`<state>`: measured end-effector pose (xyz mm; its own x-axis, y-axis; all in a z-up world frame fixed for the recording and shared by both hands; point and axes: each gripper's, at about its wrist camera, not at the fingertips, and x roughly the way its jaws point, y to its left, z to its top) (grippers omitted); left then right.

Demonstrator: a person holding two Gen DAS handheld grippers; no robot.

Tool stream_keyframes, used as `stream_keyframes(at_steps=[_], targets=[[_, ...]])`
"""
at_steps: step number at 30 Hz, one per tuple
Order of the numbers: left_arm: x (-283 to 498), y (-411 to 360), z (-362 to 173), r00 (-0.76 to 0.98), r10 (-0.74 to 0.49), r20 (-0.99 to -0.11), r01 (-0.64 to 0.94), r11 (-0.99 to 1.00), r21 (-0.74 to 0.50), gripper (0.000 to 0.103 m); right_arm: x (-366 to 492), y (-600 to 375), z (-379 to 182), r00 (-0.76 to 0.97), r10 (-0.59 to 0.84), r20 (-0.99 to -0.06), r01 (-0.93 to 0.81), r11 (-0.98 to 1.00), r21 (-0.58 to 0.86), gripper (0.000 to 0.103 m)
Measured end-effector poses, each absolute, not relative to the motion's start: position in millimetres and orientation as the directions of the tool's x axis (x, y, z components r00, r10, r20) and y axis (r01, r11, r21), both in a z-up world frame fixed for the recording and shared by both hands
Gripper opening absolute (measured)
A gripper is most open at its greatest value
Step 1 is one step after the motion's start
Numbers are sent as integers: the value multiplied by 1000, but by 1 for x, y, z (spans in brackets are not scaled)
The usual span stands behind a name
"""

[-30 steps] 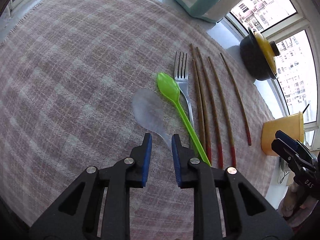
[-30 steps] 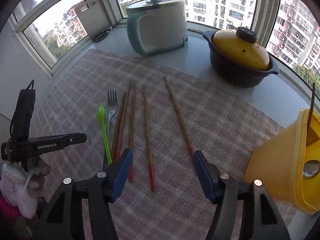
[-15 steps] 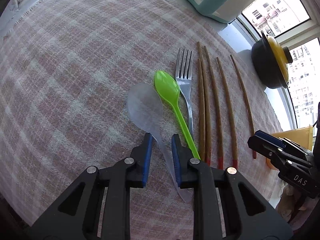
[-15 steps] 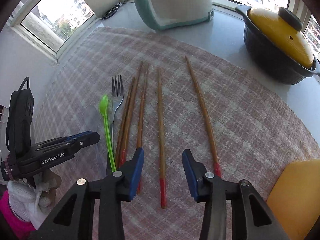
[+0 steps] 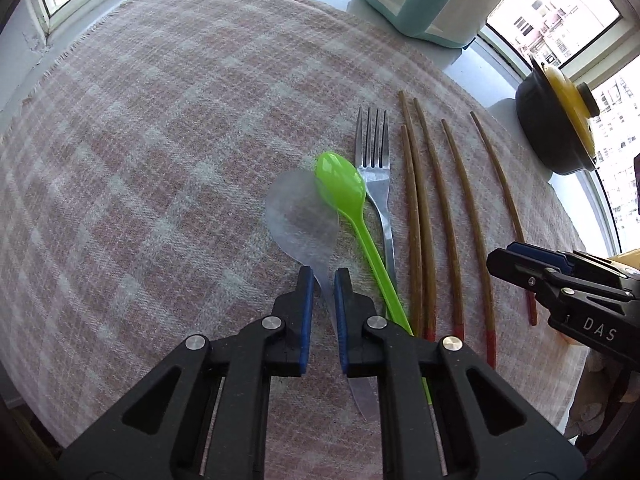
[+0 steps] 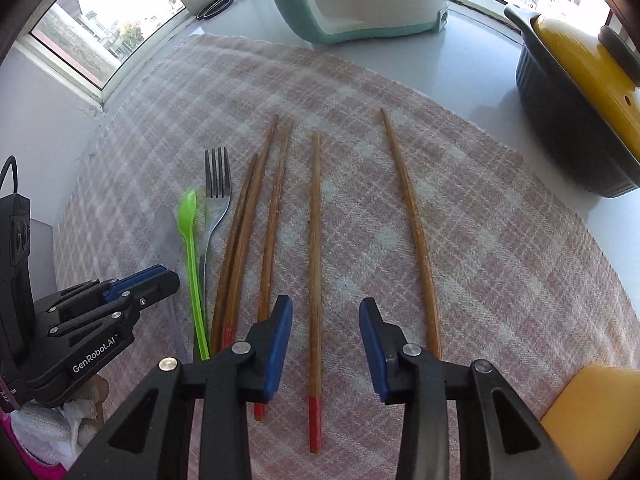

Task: Organize utensils
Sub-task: 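Grasp the clear plastic spoon with the left tool while the right tool grasps a chopstick, then lift the plastic spoon with the left tool while the right tool carries the chopstick to the bin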

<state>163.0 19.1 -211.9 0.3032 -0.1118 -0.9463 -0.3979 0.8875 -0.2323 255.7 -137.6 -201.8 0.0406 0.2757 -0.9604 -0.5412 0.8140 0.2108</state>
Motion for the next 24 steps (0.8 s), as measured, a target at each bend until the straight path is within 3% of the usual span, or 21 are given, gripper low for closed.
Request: stream_keyframes(at_steps=[14, 19, 24], targets=[[154, 32, -209, 326, -133, -936, -415, 869, -268, 3, 261, -111, -214, 62, 227, -972, -548, 821, 157, 22], [143, 37, -205, 332, -130, -934, -415, 869, -268, 2, 264, -108, -215, 65, 217, -974, -547, 824, 147, 4], [137, 41, -197, 349, -126, -929, -413, 869, -273, 2, 263, -112, -213, 70, 239, -969, -535, 828, 165, 4]])
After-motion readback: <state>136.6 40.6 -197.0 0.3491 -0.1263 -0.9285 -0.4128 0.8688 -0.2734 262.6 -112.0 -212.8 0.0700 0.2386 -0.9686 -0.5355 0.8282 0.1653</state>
